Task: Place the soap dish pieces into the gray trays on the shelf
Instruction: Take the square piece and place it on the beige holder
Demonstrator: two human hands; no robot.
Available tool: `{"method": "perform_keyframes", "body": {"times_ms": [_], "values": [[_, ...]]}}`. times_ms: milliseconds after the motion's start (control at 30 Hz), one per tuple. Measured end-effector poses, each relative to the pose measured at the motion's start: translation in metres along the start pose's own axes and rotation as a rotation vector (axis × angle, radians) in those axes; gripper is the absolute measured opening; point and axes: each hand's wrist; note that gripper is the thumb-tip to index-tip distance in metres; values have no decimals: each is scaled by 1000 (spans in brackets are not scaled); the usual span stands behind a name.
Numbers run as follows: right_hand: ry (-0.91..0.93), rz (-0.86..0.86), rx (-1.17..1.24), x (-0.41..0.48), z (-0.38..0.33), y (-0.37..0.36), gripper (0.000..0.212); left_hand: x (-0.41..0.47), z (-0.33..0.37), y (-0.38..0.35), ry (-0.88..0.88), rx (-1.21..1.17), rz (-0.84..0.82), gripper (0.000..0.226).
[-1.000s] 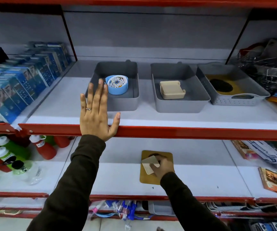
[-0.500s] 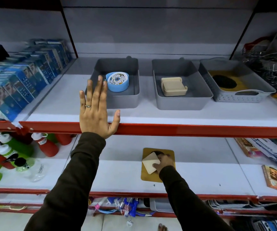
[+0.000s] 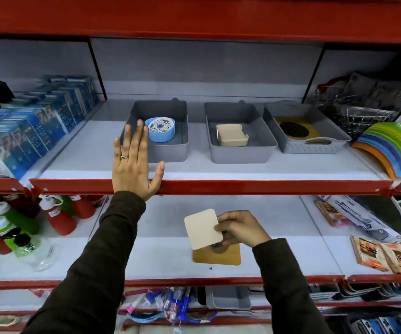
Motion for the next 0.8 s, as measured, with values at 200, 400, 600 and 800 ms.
{"method": "perform_keyframes", "body": {"times_ms": [200, 400, 600, 800], "values": [[187, -42, 137, -45, -69, 32, 15, -3, 6, 5, 50, -19, -30, 80], [322, 63, 183, -29, -121, 60, 16, -3, 7, 2, 70, -39, -35, 81], [380, 488, 168, 61, -187, 103, 16, -1, 2, -6, 62, -73, 9, 83], [222, 561, -164, 134, -203, 120, 32, 0, -2, -13, 49, -65, 29, 84]]}}
Point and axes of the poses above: each hand's wrist, its own x-axis towards the middle knuckle, its own y-axis out of the back of the hand, z = x × y, and after that the axes turned 1 degree about y, right-handed
